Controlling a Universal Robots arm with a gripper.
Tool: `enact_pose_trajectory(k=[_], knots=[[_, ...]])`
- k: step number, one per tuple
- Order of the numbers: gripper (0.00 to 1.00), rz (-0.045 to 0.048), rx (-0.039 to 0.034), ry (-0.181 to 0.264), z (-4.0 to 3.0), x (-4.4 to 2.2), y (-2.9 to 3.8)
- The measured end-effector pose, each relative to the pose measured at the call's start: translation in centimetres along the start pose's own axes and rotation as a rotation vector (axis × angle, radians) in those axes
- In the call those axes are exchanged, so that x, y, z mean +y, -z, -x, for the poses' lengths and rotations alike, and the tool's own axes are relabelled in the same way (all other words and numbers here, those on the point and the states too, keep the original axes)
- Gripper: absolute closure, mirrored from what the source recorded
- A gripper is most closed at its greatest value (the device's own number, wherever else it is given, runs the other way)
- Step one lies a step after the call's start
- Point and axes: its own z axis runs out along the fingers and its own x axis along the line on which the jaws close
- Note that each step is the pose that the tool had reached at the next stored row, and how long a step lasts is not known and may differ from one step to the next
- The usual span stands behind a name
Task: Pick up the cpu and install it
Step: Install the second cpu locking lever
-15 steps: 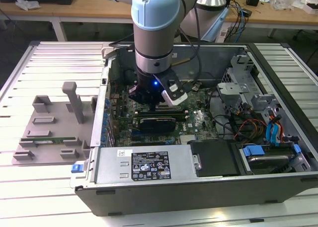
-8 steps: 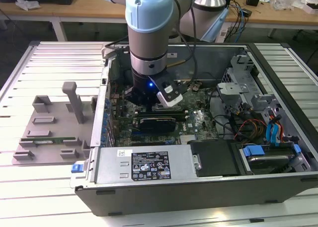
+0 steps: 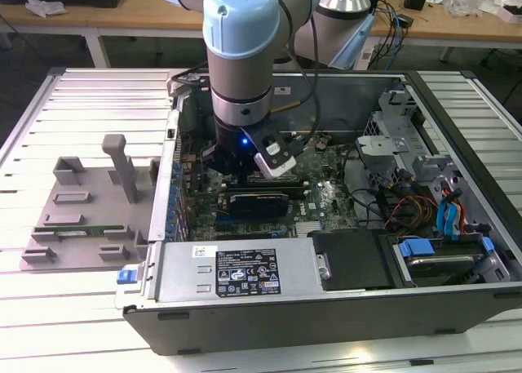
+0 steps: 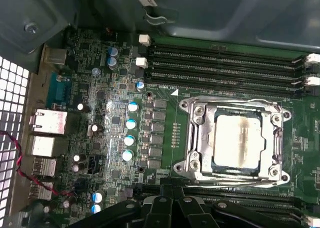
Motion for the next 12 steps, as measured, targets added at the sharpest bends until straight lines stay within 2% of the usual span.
enact_pose_trajectory(k=[7, 12], knots=[[0.89, 0.0023, 0.0010, 0.012, 0.09, 0.92, -0.62], [0.89, 0.0022, 0.0027, 0.023, 0.08, 0.94, -0.94]])
